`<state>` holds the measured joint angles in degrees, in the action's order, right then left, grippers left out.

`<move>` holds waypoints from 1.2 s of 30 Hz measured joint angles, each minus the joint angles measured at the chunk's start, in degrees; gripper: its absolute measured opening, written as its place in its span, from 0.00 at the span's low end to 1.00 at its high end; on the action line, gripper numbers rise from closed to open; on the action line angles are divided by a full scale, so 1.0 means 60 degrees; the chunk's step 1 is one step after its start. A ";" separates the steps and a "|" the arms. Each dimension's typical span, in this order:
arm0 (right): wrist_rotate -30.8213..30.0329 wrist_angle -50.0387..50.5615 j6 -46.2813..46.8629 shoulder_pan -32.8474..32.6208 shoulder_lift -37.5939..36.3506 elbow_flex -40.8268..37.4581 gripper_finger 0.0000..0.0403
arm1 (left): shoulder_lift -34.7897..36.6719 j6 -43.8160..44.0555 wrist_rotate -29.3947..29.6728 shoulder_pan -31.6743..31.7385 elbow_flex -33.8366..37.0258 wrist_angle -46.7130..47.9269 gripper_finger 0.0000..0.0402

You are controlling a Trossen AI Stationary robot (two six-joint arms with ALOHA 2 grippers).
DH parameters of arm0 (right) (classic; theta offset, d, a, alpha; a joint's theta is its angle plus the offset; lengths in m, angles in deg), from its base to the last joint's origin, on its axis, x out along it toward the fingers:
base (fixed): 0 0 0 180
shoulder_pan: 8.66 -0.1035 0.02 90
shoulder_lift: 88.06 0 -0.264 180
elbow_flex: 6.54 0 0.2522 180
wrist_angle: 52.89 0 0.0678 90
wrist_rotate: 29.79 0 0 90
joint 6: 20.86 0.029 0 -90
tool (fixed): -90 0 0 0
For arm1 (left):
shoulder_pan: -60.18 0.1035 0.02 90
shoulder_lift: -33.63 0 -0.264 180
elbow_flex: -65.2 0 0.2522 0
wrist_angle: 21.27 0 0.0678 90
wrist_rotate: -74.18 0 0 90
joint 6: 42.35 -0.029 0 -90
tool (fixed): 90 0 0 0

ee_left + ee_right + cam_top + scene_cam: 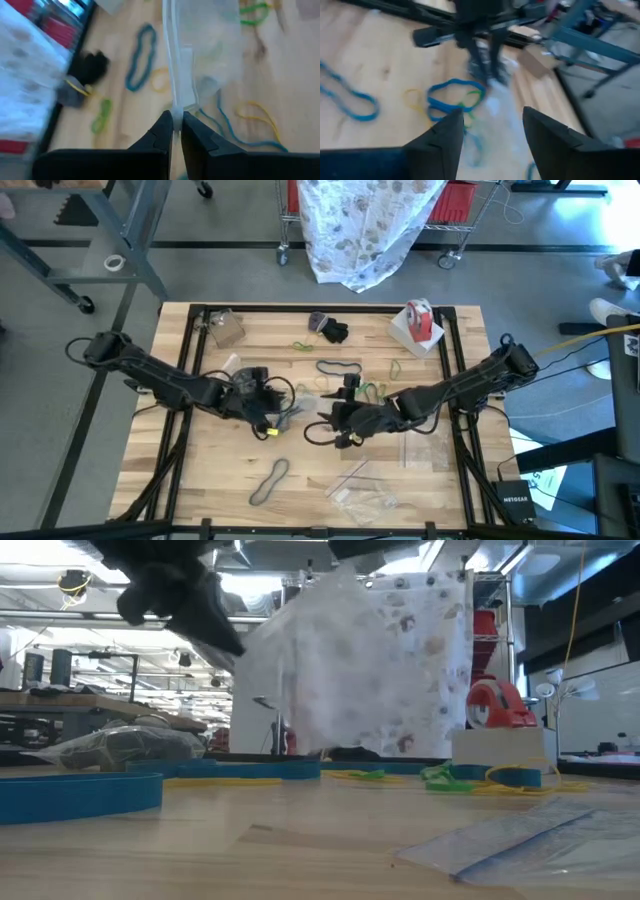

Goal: Sort rubber bands
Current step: Open the transparent zip bag

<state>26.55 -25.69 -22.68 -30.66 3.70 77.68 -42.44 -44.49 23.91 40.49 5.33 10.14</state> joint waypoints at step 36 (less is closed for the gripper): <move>-0.0971 -0.0473 -0.3490 0.0109 0.1796 0.0876 0.43 | -0.0619 0.0292 -0.0022 -0.0475 0.0000 -0.1128 0.05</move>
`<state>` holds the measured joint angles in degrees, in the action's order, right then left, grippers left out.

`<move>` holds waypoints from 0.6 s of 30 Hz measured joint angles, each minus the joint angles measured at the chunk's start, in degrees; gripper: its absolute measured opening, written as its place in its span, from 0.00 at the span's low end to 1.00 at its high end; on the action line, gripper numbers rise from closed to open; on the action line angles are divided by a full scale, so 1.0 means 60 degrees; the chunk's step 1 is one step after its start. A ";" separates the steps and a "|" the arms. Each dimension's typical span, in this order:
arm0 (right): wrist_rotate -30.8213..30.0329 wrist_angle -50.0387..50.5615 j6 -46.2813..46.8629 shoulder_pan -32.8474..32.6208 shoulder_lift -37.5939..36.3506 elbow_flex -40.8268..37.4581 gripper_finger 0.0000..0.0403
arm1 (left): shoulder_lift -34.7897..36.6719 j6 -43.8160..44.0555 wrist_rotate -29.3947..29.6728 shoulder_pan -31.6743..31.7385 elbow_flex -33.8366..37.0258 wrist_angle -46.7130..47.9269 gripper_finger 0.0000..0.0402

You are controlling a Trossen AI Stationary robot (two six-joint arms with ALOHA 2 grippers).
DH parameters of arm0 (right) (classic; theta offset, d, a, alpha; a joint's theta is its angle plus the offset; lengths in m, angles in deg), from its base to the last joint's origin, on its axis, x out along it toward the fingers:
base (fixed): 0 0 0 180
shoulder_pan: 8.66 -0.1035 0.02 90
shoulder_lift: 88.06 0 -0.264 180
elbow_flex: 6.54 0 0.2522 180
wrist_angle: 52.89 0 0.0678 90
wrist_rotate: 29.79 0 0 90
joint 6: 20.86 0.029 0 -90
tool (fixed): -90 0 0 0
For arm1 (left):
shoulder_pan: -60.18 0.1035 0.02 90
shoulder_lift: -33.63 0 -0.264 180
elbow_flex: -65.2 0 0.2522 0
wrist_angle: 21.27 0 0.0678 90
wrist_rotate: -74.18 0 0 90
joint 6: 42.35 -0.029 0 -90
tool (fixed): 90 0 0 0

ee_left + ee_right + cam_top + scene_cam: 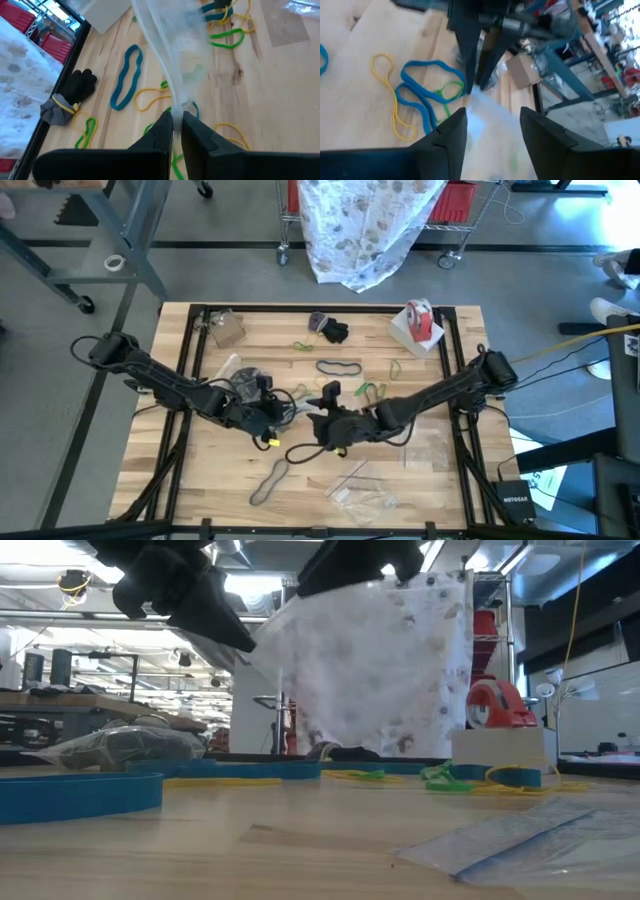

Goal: Sort rubber bands
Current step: Open the transparent zip bag

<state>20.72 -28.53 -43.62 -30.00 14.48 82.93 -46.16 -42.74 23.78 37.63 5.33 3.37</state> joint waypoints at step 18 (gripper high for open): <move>0.0943 0.1348 -0.0006 0.0062 0.0000 0.0071 0.41 | 0.0000 0.0164 -0.0005 0.0018 0.0000 -0.0025 0.05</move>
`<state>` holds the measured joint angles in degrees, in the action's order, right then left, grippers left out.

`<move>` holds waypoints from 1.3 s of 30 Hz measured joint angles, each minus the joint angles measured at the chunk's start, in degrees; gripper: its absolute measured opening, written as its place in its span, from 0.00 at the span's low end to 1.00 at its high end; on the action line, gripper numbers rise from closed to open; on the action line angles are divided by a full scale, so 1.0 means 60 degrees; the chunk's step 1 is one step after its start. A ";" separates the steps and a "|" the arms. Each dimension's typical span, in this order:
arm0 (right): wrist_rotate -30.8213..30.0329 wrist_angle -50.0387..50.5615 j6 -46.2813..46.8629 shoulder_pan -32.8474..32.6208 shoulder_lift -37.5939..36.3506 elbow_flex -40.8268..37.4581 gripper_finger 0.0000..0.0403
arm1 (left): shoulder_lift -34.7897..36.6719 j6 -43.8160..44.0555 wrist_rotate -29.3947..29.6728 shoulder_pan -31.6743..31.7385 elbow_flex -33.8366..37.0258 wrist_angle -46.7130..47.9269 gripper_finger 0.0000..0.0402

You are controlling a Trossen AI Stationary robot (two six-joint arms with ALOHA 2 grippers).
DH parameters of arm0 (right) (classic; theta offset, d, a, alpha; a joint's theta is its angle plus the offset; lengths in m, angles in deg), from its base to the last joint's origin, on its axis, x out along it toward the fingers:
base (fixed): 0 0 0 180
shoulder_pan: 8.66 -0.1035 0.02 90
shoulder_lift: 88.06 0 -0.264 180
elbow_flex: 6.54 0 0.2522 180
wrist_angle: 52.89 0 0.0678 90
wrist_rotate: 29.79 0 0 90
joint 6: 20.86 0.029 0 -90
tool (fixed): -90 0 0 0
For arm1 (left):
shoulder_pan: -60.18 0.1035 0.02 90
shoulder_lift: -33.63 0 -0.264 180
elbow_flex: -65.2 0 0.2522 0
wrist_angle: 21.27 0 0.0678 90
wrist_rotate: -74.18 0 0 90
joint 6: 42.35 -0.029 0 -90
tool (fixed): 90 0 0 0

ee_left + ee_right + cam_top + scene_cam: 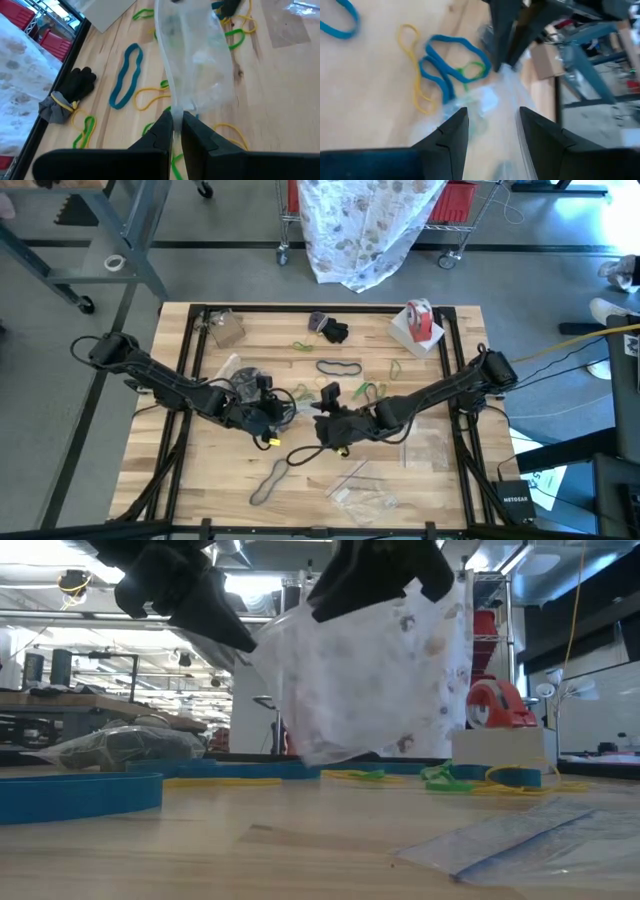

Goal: Sort rubber bands
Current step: Open the transparent zip bag

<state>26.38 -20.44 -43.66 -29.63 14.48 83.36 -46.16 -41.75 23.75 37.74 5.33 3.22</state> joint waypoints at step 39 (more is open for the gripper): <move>0.0212 0.0291 0.2728 -0.0004 0.0903 -0.0007 0.00 | 0.1213 0.2674 -0.4629 0.1642 -0.0561 -0.1360 0.40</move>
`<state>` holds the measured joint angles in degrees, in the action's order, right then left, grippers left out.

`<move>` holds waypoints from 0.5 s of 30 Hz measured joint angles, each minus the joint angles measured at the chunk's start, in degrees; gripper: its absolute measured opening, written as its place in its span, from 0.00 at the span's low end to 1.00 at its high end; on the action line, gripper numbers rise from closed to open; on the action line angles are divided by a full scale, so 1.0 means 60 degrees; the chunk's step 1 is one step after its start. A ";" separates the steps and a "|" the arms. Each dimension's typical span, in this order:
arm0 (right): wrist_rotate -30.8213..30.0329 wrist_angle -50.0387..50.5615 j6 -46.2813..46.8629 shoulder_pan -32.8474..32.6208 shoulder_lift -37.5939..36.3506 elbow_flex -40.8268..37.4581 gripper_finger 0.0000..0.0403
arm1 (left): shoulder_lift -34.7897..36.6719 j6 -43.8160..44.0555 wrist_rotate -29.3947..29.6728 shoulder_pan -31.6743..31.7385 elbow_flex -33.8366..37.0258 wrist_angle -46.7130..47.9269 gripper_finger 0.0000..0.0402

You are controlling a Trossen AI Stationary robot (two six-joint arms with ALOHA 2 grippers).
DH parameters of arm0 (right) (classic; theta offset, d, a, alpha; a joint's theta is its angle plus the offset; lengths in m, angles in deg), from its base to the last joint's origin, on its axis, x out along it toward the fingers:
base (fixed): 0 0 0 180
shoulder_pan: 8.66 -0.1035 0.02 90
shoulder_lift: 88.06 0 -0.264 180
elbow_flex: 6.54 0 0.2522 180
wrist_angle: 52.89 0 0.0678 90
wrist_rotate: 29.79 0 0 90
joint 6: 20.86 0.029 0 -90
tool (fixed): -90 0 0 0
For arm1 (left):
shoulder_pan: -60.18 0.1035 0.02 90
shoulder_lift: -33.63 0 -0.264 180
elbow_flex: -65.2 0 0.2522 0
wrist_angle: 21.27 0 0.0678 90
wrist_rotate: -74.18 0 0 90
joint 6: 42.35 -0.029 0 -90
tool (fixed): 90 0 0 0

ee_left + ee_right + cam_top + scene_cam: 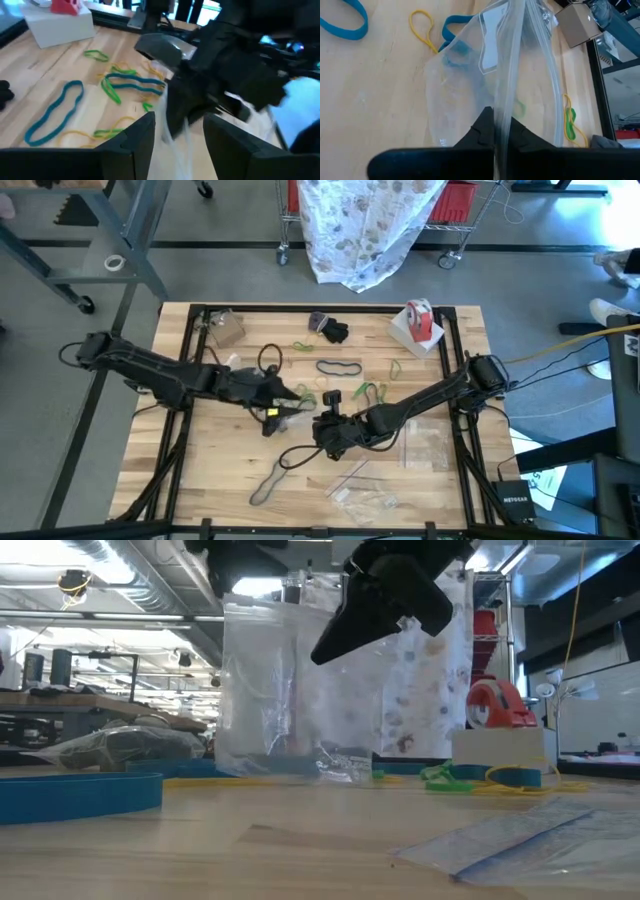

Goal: Sort rubber bands
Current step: Open the transparent zip bag

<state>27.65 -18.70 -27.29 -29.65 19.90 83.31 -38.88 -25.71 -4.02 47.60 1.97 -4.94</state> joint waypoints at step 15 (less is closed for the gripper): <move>0.0016 -0.0001 0.0024 0.0004 0.0004 0.0000 0.00 | -0.1855 -0.0175 -0.0846 0.0441 -0.0266 -0.0029 0.39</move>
<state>27.75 -18.70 -27.15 -29.63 19.92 83.31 -50.01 -26.76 -9.10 50.25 0.37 -5.12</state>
